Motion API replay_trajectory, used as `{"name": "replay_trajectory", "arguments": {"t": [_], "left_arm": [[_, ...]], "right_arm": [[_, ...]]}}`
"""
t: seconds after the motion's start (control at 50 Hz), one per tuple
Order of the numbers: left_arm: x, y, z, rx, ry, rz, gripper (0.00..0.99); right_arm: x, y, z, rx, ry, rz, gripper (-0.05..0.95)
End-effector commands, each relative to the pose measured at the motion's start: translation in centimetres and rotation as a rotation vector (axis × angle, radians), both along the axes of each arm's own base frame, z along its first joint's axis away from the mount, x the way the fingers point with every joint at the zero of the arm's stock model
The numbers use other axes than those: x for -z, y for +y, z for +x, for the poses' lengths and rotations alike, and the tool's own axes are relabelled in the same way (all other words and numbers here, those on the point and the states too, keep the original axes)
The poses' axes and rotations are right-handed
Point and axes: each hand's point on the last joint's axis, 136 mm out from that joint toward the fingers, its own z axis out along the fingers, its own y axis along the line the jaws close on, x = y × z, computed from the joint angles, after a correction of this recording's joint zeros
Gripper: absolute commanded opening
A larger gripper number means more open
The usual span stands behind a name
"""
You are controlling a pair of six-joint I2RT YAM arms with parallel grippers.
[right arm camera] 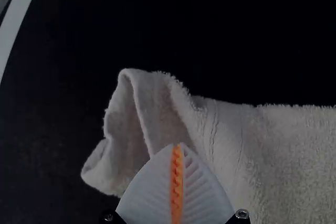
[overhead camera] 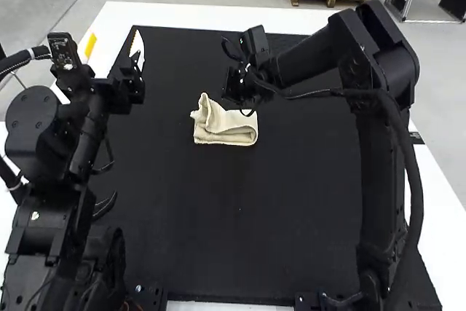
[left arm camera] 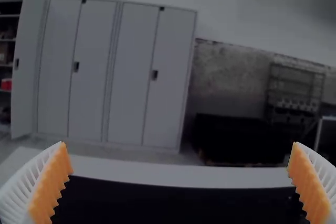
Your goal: Fold the towel.
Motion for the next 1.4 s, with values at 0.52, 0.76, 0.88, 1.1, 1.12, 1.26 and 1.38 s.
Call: {"name": "replay_trajectory", "arguments": {"t": [0.52, 0.76, 0.88, 1.1, 1.12, 1.26, 1.38], "left_arm": [[-0.4, -0.1, -0.3, 0.004, -0.020, -0.005, 0.967], [-0.4, -0.1, -0.3, 0.003, -0.019, -0.004, 0.967], [-0.3, -0.1, -0.3, 0.003, -0.017, -0.004, 0.967], [-0.4, -0.1, -0.3, 0.003, -0.019, -0.004, 0.967], [-0.4, -0.1, -0.3, 0.003, -0.019, -0.004, 0.967], [-0.4, -0.1, -0.3, 0.003, -0.019, -0.004, 0.967], [-0.4, -0.1, -0.3, 0.003, -0.017, -0.004, 0.967]], "right_arm": [[2.3, 1.9, -1.9, -0.060, 0.027, -0.015, 0.00], [3.8, 2.6, -2.7, -0.080, 0.044, -0.028, 0.00], [4.1, 2.9, -2.9, -0.086, 0.046, -0.030, 0.00], [5.3, 3.0, -3.2, -0.090, 0.061, -0.044, 0.00], [5.4, 3.0, -3.2, -0.090, 0.062, -0.044, 0.00], [5.6, 3.1, -3.2, -0.094, 0.063, -0.046, 0.00], [5.6, 3.8, -3.5, -0.105, 0.054, -0.040, 0.00]]}}
